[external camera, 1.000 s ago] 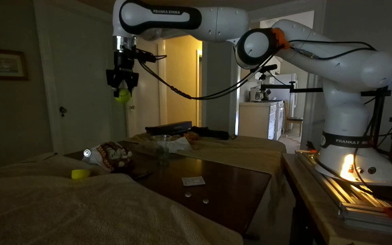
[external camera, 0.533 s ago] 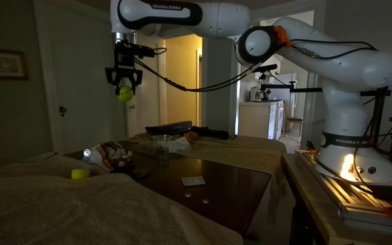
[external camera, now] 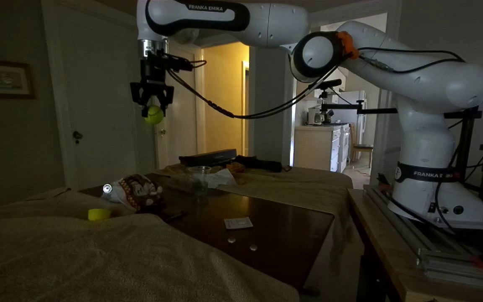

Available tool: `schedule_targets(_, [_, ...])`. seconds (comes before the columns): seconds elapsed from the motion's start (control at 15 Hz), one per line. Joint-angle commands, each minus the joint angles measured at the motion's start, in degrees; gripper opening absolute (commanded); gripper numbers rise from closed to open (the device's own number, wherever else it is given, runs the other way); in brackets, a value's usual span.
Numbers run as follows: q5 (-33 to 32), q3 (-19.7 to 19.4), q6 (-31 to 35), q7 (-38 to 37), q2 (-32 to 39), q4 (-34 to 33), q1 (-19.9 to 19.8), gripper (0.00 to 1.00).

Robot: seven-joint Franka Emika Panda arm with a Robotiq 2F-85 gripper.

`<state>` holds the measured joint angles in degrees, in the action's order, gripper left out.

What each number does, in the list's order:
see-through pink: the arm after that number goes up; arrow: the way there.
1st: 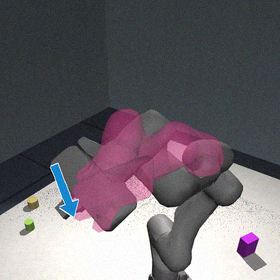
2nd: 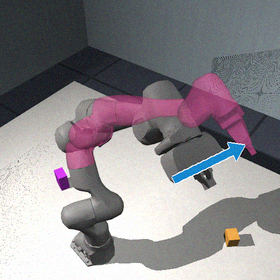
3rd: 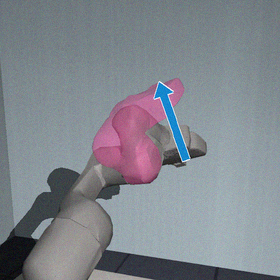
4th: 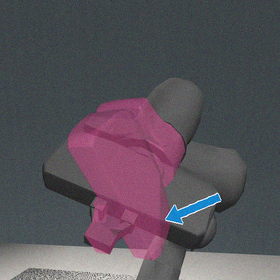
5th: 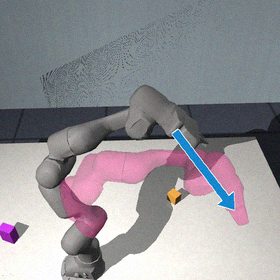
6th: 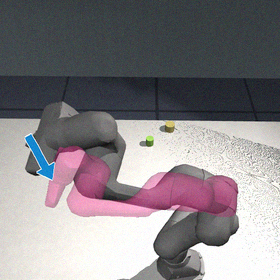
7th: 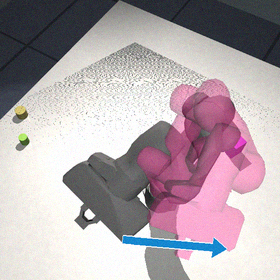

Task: Put the tennis ball in the clear cup.

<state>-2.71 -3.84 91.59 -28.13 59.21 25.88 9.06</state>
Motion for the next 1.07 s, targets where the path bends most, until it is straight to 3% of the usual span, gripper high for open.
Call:
schedule_targets(0.0, [2.3,2.9,-0.9,7.2,-1.4,0.8,-1.5,0.42])
schedule_targets(0.13, [2.1,2.3,-4.6,3.5,-2.0,1.6,-1.6,0.42])
schedule_targets(0.4, [0.9,1.3,-2.2,2.9,-0.5,0.7,-1.5,0.42])
schedule_targets(0.47, [0.9,1.3,-2.0,2.9,-0.4,0.6,-1.7,0.67])
schedule_targets(0.73, [0.9,1.3,-3.2,3.0,1.2,-1.9,-1.7,0.67])
schedule_targets(0.8, [0.9,1.3,-3.2,3.0,1.2,-1.9,-1.7,0.42])
schedule_targets(1.0, [-0.2,-0.8,-6.1,-1.6,1.1,-1.0,-2.5,0.42])
